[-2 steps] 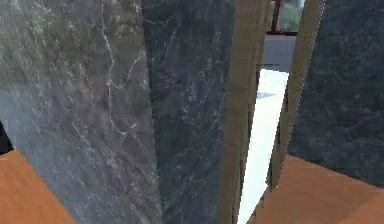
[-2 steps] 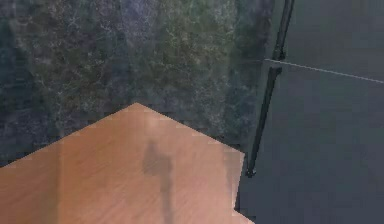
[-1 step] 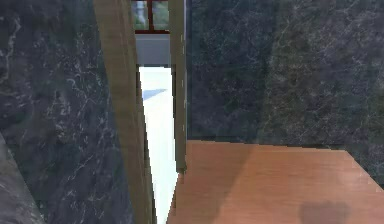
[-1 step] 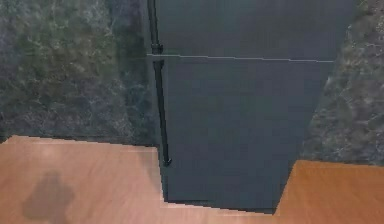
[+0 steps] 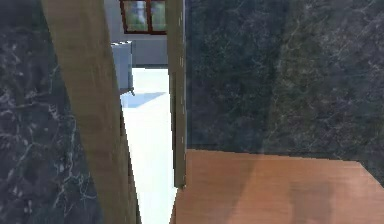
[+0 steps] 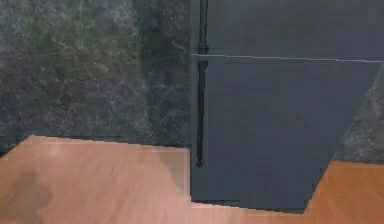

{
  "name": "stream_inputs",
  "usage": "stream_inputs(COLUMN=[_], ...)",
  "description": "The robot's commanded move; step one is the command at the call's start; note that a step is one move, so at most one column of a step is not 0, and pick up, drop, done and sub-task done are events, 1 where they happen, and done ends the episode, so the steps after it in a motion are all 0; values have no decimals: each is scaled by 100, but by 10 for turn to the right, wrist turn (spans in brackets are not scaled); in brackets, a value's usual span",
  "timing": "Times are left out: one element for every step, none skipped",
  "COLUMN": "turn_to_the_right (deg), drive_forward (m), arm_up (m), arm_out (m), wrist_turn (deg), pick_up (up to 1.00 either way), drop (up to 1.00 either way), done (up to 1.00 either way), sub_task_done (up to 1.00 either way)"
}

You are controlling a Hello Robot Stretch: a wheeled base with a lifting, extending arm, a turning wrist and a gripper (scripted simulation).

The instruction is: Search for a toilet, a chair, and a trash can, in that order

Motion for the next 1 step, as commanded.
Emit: stream_inputs(turn_to_the_right=[450], drive_forward=[0], arm_up=[0], arm_out=[0], wrist_turn=[0], pick_up=[0], drop=[0], done=[0], sub_task_done=[0])
